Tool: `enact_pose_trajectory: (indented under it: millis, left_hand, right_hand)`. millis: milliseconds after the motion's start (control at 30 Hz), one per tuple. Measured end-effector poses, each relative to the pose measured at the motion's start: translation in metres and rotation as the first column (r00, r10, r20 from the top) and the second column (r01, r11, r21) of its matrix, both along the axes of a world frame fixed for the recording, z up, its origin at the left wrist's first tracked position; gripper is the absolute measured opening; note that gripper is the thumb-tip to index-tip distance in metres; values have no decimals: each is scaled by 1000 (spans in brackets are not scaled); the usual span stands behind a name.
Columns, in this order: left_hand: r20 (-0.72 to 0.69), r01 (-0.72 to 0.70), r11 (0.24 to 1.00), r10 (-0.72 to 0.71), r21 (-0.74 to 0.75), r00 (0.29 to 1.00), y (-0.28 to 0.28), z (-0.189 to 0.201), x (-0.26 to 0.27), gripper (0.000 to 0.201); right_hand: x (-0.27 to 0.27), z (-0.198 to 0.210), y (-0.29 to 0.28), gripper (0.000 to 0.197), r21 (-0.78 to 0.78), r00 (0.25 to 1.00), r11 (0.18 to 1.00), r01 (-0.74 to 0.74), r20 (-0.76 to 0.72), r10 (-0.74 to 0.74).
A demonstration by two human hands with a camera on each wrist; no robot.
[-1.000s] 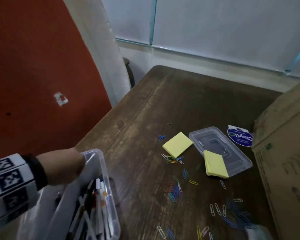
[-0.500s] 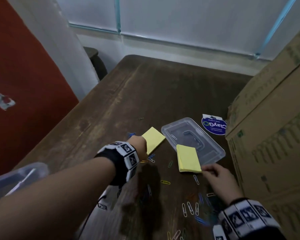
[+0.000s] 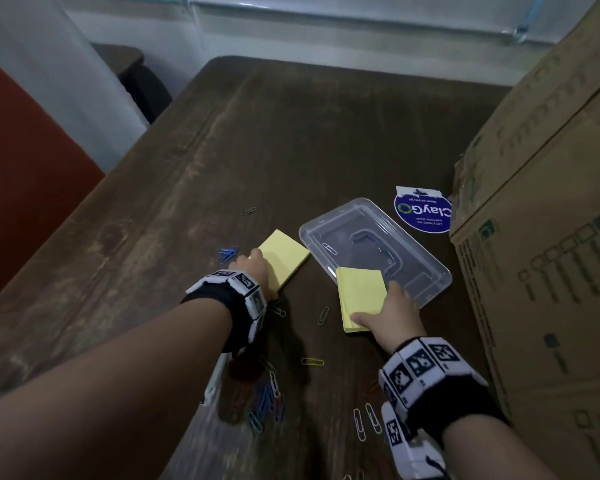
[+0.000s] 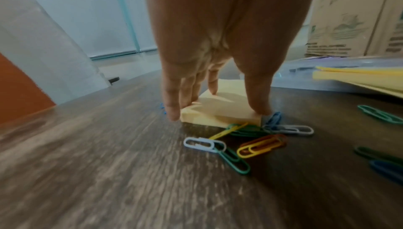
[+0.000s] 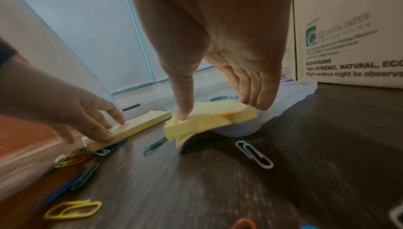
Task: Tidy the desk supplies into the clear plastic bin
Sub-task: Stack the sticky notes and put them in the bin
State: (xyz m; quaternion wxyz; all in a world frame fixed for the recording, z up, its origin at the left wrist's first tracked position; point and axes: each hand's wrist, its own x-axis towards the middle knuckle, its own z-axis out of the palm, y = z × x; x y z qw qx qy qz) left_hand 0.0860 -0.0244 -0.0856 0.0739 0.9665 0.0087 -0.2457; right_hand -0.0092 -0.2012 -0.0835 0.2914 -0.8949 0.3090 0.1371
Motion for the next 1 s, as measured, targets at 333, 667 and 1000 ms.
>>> enact_pose_trajectory:
  millis: [333, 667, 1000]
  left_hand:
    - [-82, -187, 973, 177, -135, 981, 20, -2, -7, 56]
    - [-463, -582, 186, 438, -792, 770, 19, 55, -40, 32]
    - [-502, -504, 45, 41, -863, 864, 22, 136, -112, 40]
  right_hand:
    - [-8, -4, -1, 40, 258, 986, 963, 72, 125, -108]
    - [-24, 66, 22, 18, 875, 898, 475, 94, 131, -419]
    - [-44, 148, 58, 30, 852, 901, 521, -45, 259, -347]
